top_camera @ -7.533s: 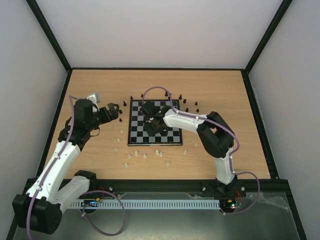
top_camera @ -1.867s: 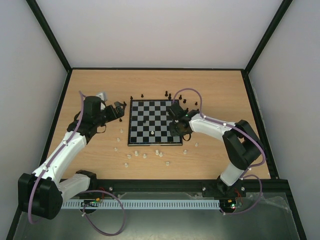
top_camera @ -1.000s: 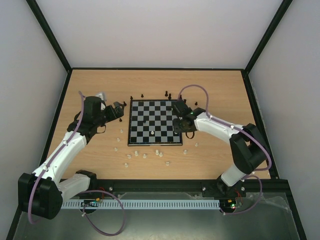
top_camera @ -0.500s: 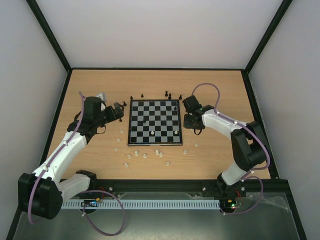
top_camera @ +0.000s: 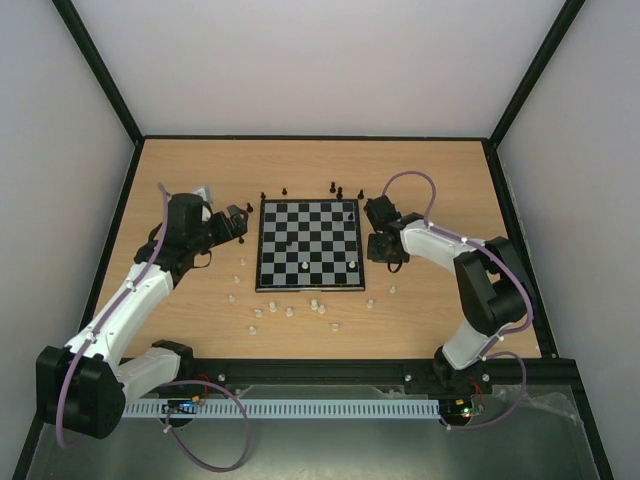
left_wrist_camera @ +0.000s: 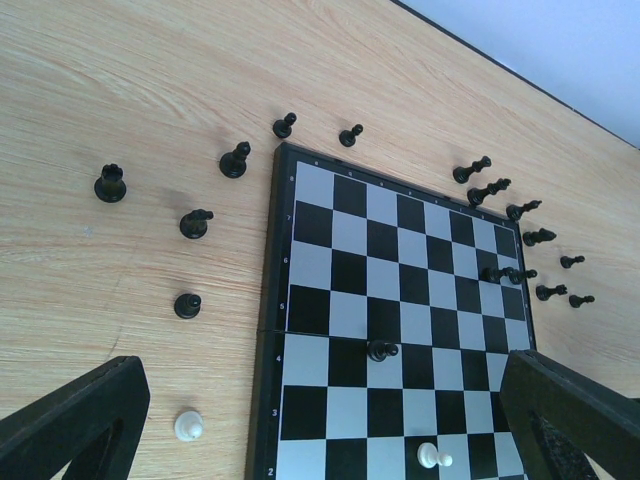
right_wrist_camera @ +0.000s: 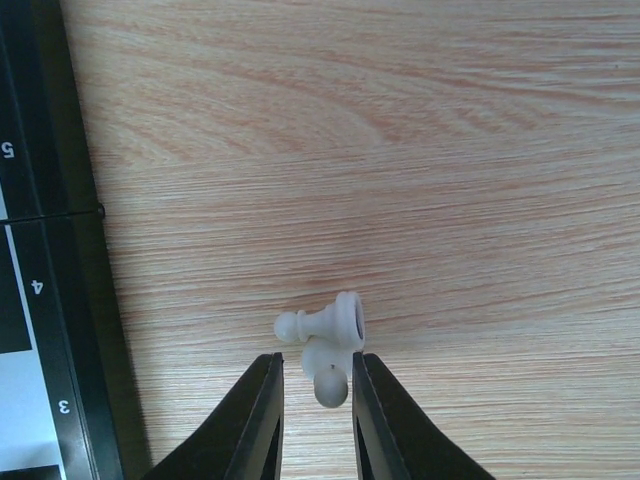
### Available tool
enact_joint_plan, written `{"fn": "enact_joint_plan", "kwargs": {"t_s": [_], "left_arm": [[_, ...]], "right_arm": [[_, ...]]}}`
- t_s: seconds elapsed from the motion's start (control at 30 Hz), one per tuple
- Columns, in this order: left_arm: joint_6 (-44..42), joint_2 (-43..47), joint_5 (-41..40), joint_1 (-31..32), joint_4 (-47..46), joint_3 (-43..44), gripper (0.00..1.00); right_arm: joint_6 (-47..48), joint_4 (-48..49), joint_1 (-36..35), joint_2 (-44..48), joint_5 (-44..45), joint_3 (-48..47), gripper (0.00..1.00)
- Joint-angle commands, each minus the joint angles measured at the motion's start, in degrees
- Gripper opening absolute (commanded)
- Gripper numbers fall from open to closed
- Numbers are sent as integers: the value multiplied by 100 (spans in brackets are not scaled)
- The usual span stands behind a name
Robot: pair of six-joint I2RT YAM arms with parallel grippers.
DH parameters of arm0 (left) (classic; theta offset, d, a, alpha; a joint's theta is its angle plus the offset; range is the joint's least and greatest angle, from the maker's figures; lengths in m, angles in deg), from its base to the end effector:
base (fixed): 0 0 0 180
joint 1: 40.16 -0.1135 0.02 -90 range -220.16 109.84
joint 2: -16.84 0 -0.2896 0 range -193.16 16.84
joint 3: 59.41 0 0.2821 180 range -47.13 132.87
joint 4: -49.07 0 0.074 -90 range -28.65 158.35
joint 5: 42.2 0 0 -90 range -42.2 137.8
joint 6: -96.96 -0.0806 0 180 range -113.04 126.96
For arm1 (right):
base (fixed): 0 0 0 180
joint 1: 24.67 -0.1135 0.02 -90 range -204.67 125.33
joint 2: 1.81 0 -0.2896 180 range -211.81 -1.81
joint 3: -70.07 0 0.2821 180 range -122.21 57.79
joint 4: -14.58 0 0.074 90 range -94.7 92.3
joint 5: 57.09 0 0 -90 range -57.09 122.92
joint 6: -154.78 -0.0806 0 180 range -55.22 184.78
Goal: Set up the chess pieces on the board
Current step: Pick up the chess piece at the center of the board.
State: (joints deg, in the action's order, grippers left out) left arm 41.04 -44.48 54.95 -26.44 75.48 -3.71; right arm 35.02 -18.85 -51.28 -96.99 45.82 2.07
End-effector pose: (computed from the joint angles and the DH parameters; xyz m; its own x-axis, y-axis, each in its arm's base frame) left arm 0.2816 -0.0791 0.2583 -0.6161 -0.4219 -0.6652 -0.0089 0.8481 -0.5297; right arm 0.3406 0.1505 0.1401 -0.8443 0.1182 -0.5227 0.0928 0.9929 0.0746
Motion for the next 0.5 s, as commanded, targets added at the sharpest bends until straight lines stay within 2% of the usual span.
{"fn": "enact_joint_plan", "kwargs": {"t_s": [0.0,0.27,0.47], "left_arm": [[-29,-20,-40,26,11,77,100],[-22,-38,-31,26,3,76,99],[-10,-45,-30,21,2,71,100]], "right_arm": [[12,-94,31,-74,61,102,19],[31,-154,27,-10,51,86,4],[49,-342,-12,474,-164,50,2]]}}
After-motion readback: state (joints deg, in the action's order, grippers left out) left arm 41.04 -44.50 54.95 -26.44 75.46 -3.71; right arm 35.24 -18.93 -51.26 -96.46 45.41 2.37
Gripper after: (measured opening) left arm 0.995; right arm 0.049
